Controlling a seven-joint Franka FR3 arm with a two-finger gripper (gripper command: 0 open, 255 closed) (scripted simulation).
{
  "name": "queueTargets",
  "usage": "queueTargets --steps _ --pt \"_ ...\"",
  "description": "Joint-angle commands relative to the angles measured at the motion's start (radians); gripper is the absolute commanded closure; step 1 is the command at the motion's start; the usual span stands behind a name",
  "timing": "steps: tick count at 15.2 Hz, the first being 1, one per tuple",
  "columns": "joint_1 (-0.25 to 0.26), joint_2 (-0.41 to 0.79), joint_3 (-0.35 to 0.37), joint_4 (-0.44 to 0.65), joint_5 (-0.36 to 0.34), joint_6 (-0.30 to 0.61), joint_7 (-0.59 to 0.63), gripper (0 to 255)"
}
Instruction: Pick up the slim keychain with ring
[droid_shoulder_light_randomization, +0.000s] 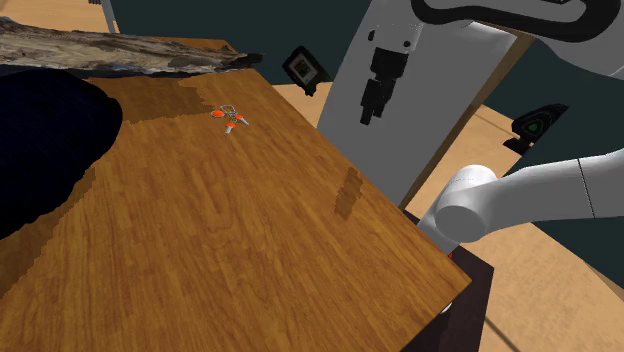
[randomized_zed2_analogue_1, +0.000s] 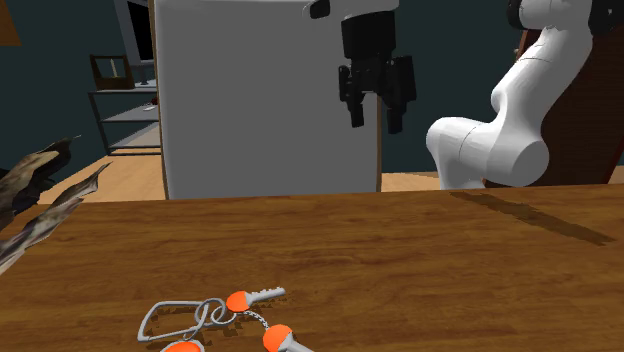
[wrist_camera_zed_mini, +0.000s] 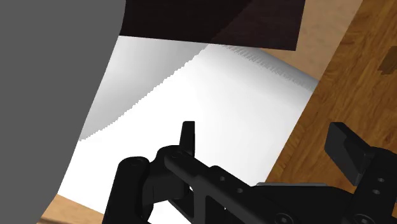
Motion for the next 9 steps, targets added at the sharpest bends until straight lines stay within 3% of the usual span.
queueTargets --steps 1,9 --pt "0.0 0.0 0.0 0.0 0.0 0.0 0.0 0" --pt "0.033 0.217 0.123 0.125 0.05 0.165 0.13 0"
